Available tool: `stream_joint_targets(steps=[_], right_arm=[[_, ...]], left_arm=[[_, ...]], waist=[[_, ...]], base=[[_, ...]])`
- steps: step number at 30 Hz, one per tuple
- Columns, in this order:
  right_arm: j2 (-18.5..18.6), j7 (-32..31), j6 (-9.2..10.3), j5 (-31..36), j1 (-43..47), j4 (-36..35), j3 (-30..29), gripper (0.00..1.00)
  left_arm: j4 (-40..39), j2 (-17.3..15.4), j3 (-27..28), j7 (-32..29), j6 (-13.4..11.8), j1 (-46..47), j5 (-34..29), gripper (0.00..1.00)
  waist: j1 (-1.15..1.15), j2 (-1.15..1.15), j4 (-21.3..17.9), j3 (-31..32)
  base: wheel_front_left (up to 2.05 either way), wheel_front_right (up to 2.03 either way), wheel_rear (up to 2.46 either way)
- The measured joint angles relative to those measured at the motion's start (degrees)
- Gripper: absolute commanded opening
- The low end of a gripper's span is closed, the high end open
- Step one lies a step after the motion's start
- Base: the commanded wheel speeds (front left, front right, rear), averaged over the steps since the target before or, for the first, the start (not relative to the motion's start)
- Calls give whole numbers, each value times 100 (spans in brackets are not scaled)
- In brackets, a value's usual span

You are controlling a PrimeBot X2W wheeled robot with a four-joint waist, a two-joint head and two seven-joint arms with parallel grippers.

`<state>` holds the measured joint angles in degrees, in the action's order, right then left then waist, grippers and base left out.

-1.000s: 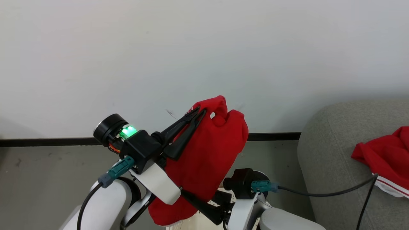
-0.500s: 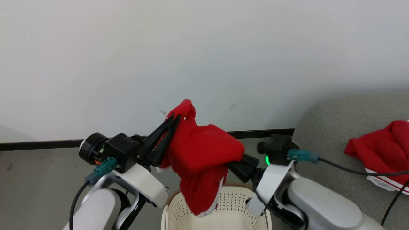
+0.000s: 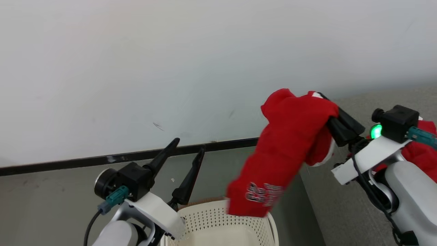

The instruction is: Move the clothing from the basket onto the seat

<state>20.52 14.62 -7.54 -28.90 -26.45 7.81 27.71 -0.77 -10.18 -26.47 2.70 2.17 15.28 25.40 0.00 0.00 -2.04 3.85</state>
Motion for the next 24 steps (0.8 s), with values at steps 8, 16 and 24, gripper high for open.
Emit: stream_joint_targets(steps=[8,16,24], right_arm=[[224,0,2,330,650,-212,-1141,0],[298,-1,3,642,1443,-520,-2270,0],[180,0,3,784,2080,-850,-2750,0]], left_arm=[[152,188,-261,215,67,-285,80,100],[301,330,-641,346,213,-462,80,100],[383,476,-1003,447,311,-544,122,100]], waist=[[0,0,-286,37],[0,0,-607,86],[0,0,-957,116]], base=[[0,0,0],[0,0,0],[0,0,0]])
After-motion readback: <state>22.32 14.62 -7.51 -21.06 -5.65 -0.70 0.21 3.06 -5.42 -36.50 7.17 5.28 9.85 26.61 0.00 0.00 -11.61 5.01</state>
